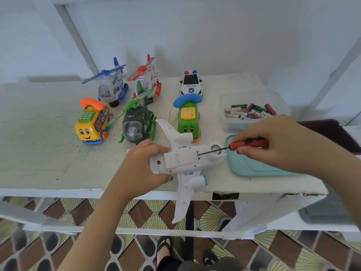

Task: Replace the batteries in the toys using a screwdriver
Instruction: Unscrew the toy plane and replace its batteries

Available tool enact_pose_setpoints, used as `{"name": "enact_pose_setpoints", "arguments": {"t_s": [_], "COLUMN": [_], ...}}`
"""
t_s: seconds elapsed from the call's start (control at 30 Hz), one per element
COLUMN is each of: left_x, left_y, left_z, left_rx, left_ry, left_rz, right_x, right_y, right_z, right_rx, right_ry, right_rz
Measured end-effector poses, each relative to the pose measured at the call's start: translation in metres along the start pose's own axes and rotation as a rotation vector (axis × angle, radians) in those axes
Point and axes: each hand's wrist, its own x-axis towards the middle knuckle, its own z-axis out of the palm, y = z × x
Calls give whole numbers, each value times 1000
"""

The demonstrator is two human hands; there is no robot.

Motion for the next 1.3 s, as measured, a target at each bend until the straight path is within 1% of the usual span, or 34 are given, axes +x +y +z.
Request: {"name": "enact_pose_setpoints", "arguments": {"t_s": [0.1,0.17,0.3,0.43,0.57,0.63,0.77,0.93,1.1,1.3], "left_x": [1,1,1,2,3,4,5,5,5,4], "left_y": [-2,-3,-3,-1,-3,-4,-5,-5,-5,-2], "left_z": [0,0,0,0,0,0,0,0,0,-4], "left_rx": [-6,-8,1,-3,-5,-12,-37,-53,-44,10], "left_ry": [-3,-7,-11,-7,-24,-27,-26,-23,-40,-49], "left_rz": [-4,-6,-1,0,-2,-5,-2,-1,2,-35], "right_x": [-2,-3,-2,-2,-4,-6,-11,-14,-12,-9], "right_y": [-1,0,1,8,24,29,33,38,39,39], "right_z": [0,2,8,15,26,30,36,42,42,33], "right_rx": [-67,-113,-145,-102,47,141,288,403,443,295], "right_ry": [88,97,92,129,193,218,221,215,205,163], "right_rz": [-99,-156,-184,-206,-150,-92,32,84,108,142]}}
